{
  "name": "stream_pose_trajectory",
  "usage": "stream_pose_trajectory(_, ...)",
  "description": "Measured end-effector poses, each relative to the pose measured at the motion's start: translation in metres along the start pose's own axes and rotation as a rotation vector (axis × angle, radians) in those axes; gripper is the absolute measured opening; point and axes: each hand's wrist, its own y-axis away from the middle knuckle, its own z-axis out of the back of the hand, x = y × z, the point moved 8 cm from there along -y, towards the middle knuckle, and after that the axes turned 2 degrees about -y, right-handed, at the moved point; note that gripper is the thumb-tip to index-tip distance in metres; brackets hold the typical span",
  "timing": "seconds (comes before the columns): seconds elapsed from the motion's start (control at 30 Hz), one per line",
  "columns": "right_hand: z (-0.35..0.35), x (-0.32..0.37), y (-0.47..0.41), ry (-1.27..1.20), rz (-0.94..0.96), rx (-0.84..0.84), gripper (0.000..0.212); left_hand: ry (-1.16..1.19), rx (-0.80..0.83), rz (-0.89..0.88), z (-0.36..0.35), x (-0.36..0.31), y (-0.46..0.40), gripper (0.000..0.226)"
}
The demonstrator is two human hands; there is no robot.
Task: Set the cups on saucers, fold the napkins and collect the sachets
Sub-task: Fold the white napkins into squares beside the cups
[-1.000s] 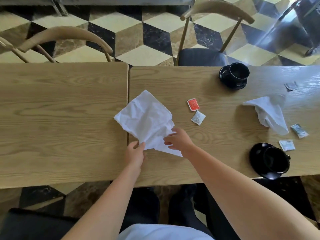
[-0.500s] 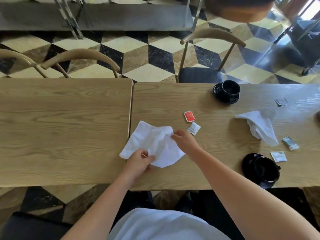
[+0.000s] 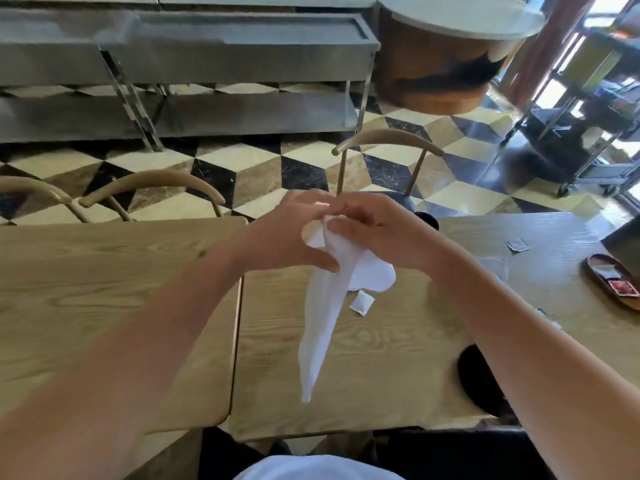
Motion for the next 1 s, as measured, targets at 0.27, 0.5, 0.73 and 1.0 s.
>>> stream_pose_trajectory(0.27, 0.075, 0.013, 0.002, 0.242, -0.002, -0.131, 0.019, 0.068, -0.042, 0.141, 0.050, 0.010, -0.025, 0.057)
stream_pose_trajectory(0.5, 0.070, -0.060, 0.014, 0.561, -0.308, 0.219, 0.019, 0.081, -0.028, 0.240, 0.047, 0.045, -0.019, 0.040)
stream_pose_trajectory(0.73, 0.093, -0.111, -0.017, 0.791, -0.384, 0.034, 0.024, -0.372, 0.183, 0.547, 0.030, 0.126, -0.010, 0.036)
stream_pose_trajectory(1.0, 0.163, -0.094, -0.032, 0.855, -0.286, -0.394, 0.014, -0.472, -0.325, 0.497, 0.092, 0.129, -0.006, 0.021)
